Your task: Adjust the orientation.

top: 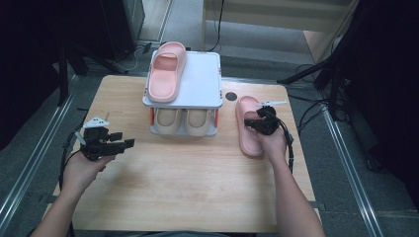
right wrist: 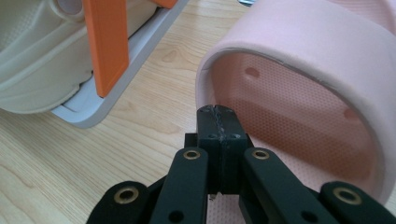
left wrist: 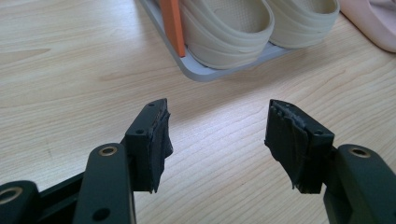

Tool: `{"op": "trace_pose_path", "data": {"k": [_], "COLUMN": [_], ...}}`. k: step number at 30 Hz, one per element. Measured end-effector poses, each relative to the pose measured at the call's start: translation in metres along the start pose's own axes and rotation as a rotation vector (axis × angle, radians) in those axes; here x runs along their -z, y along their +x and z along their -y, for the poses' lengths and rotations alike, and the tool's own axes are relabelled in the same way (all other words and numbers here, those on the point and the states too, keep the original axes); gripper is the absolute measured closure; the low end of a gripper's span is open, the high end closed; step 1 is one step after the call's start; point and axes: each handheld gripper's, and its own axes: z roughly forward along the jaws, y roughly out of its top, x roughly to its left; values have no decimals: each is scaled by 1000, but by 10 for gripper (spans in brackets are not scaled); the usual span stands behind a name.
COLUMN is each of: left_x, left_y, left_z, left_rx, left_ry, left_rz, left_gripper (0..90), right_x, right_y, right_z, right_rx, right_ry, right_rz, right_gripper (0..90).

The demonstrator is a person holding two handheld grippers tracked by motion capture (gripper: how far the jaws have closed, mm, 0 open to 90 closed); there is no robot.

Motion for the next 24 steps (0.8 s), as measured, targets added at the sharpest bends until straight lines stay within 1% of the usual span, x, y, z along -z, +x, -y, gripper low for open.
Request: {"op": "trace_pose_path", "data": {"k": [2,3,4,5,9,11,14,17,20,24], "left_x": [0,-1,-1,-1,-1,-1,-2,-3,-6,-8], "left_y": [0,1,1,1,1,1,1,1,0,0], "left_z": [1,1,1,1,1,1,0,-1,-3,-5], "left_rx": [2,-1,5,5,5,6,7,6,-2,-5], "left_ry": [0,0,4,5,5,2,2,0,6,5], "left_rz": [-1,-2,-1,-2,1,2,3,7,14,20], "left_gripper": [398,398,398,398,398,398,398,398,398,398], "right_x": [-2,-2,-2,-2,3,8,18,26,34,45], "right_y": [1,1,1,0,-3,-4,-5,-4,-6,-11], "right_z": [-1,-1,-1,-1,-1,-2,-4,-4,-1,1], "right_rx": [-2,1,-2,-14,-16,-24,-24,-20,-33,-46], "right_ry": [2,5,7,9,0,-21,-48,-47,-56,-82], "right_rz": [-2,7,11,5,7,4,3,14,14,26], "right_gripper": [900,900,900,900,885,873,846,825,810,783]}}
